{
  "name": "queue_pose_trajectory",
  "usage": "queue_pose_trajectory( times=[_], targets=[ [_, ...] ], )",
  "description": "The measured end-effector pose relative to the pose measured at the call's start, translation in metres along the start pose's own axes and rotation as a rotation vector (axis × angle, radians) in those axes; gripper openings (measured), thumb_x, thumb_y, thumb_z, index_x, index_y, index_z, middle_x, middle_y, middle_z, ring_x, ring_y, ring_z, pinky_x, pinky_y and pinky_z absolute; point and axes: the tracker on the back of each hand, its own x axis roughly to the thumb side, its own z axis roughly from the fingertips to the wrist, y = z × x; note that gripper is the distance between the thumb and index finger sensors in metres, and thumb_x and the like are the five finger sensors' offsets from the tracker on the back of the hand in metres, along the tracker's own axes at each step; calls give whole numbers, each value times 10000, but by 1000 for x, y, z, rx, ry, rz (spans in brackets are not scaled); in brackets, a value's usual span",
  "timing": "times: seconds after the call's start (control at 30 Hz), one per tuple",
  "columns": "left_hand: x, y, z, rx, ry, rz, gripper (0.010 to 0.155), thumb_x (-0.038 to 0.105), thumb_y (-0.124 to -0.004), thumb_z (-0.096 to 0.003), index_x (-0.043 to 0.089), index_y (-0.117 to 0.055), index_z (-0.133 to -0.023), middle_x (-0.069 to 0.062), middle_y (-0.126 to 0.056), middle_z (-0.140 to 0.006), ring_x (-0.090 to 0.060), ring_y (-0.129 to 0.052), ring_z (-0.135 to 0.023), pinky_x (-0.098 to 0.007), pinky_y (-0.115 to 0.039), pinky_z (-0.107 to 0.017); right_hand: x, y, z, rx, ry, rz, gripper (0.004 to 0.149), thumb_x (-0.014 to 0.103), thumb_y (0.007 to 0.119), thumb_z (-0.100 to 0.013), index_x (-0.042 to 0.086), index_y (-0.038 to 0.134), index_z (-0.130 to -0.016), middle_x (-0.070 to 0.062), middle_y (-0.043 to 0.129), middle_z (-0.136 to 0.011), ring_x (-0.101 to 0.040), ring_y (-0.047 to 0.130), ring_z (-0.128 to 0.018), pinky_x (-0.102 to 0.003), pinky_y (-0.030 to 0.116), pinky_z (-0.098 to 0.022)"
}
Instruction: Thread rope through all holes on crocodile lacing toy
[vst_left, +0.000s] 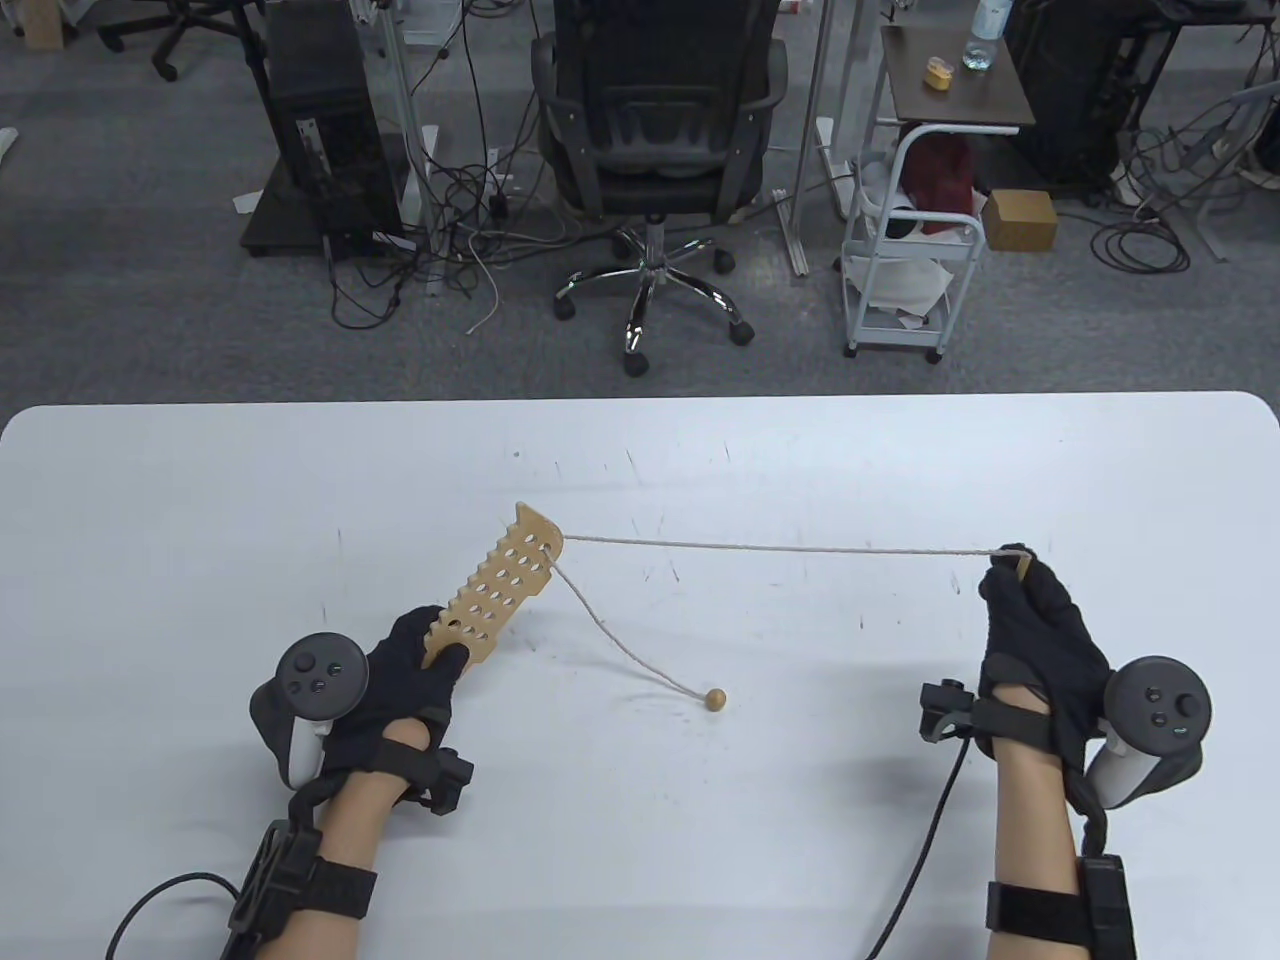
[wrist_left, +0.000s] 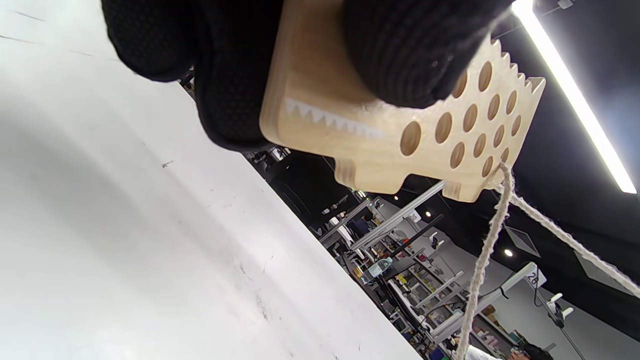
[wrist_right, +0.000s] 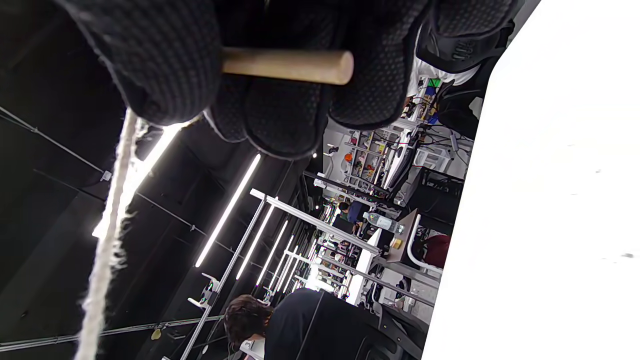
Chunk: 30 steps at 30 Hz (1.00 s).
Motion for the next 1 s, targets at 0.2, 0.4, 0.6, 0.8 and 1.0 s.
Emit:
queue_pose_trajectory(
  times=[0.2,0.4,0.6,0.8,1.0],
  targets=[
    [-1,2,0,13,13,0,543,376,-867,-368,294,-726,-886,39,-933,-772,-250,-1006,-612,-492,-751,-616,-2,-5,-1,-24,25,-16,411,406,869,-439,260,886,-823,-20,988,-705,-341,863,-786,-639,538,-657],
    [-3,4,0,21,27,-3,543,374,-867,-369,291,-726,-887,36,-932,-774,-252,-1006,-612,-493,-750,-616,-4,-9,-2,-46,43,-28,418,407,867,-438,254,883,-827,-18,988,-705,-342,864,-784,-641,539,-655],
    [-5,6,0,39,40,-4,543,375,-866,-369,292,-726,-887,39,-932,-774,-250,-1006,-612,-493,-751,-616,-4,-13,-3,-67,54,-40,420,407,862,-442,253,877,-833,-18,986,-707,-339,864,-784,-638,540,-656],
    [-7,8,0,56,61,-11,542,375,-867,-369,292,-726,-887,36,-932,-773,-251,-1006,-610,-493,-750,-616,-5,-17,-4,-83,65,-58,425,404,855,-448,245,868,-841,-18,982,-712,-339,860,-787,-638,538,-657],
    [-8,10,0,64,75,-11,542,375,-867,-369,291,-728,-886,35,-934,-772,-251,-1006,-611,-494,-749,-616,-6,-21,-5,-96,74,-70,424,406,851,-452,252,862,-846,-17,980,-716,-339,859,-788,-637,535,-658]
  ],
)
